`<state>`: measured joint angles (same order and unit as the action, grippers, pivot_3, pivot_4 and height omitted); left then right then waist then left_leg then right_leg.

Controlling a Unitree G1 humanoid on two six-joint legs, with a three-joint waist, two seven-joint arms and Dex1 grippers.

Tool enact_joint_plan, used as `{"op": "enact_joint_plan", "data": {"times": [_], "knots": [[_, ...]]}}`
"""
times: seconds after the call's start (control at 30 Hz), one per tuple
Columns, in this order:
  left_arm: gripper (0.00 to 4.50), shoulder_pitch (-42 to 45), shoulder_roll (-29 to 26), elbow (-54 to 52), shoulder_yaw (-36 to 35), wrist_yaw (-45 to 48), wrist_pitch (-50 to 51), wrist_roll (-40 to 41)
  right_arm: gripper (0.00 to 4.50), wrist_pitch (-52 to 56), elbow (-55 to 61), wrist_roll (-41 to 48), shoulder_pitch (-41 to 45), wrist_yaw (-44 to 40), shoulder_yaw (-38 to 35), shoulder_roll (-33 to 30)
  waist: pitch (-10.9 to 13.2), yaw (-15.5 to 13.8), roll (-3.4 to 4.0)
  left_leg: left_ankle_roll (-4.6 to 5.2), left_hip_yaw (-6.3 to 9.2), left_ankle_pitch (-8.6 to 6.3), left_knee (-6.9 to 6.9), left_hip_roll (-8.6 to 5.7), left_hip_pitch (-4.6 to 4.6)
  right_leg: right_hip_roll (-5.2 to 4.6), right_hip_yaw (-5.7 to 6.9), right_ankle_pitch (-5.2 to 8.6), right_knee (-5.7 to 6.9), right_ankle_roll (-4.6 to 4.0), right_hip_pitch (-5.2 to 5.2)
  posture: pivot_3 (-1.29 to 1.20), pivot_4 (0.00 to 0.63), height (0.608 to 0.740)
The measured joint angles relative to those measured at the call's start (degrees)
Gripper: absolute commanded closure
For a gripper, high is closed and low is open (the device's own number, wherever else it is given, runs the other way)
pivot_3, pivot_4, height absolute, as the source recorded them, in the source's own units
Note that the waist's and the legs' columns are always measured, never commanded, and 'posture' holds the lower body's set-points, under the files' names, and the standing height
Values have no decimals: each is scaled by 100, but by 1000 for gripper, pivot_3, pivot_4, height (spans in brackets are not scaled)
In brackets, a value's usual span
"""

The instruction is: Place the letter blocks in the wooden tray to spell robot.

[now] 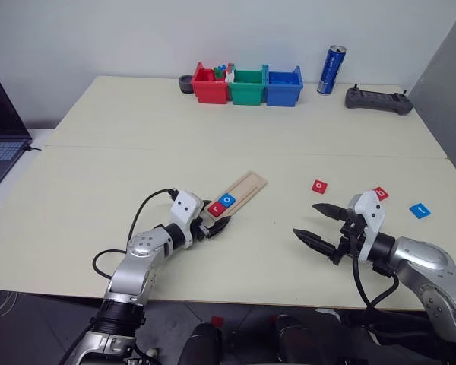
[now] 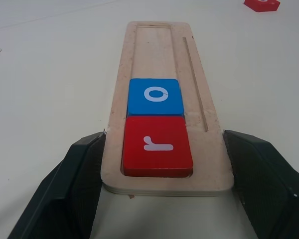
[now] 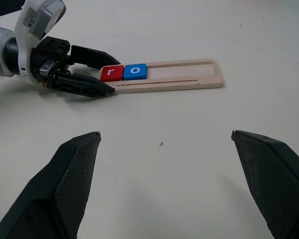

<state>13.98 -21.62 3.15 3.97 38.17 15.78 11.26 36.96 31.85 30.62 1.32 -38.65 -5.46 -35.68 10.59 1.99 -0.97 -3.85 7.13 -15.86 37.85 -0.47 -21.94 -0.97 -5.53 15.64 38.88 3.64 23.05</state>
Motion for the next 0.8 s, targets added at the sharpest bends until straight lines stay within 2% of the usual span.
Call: {"op": "enact_joint_plan", "data": {"times": [0.27, 0.53, 0.8], "knots": [[1115, 175, -238, 277, 185, 310, -530, -215, 0, -31, 1, -21, -1, -151, 0, -231, 0, -12, 0, 0, -1, 0, 0, 0, 2, 0, 0, 0, -1, 0, -1, 0, 150, 740], [1115, 858, -769, 1119, 559, 2289, -1348, -77, 0, -497, -225, 9, 116, -1298, -26, -1048, 2, -12, -3, 0, -3, 0, 0, -1, -1, 1, 4, 0, -4, 0, -1, 0, 150, 740], [1115, 1711, -602, 2161, 712, 3756, -2124, 7, 0, -762, -676, 83, 507, -1906, -120, -1272, 4, -11, -7, 1, -1, 0, 1, 0, -5, 3, 5, 0, -3, 0, 1, 0, 150, 740]]}}
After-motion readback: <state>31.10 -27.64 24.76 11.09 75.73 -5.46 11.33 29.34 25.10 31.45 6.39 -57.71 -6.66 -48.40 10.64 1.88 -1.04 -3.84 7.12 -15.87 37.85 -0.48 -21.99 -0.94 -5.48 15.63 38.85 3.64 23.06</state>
